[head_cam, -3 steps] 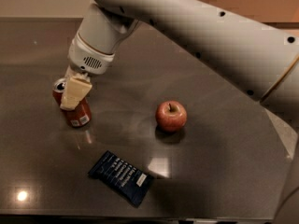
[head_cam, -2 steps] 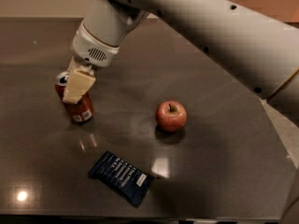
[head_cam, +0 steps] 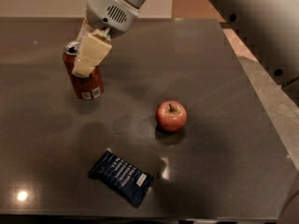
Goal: Pick coke can
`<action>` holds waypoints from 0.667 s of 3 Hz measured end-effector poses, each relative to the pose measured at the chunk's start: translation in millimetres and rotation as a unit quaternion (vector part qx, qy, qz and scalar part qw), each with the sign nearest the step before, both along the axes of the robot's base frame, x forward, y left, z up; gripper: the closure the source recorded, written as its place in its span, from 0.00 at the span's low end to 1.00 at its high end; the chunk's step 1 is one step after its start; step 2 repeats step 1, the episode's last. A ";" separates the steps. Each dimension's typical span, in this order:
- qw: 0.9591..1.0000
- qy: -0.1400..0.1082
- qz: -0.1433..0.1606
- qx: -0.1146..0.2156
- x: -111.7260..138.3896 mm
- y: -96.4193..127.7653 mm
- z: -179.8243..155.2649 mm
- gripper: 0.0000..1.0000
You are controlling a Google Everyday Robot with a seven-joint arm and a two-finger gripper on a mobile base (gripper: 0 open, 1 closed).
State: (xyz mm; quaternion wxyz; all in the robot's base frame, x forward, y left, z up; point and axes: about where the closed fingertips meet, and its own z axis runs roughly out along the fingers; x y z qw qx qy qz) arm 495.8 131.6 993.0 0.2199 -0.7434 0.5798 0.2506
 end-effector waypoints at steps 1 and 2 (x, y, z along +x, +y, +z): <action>1.000 -0.011 0.009 0.020 -1.4 -7.3 27.3 1.00; 1.000 -0.011 0.009 0.020 -1.4 -7.3 27.3 1.00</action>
Offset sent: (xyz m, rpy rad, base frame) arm 0.0000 0.0000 0.0000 0.0000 0.0000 0.0000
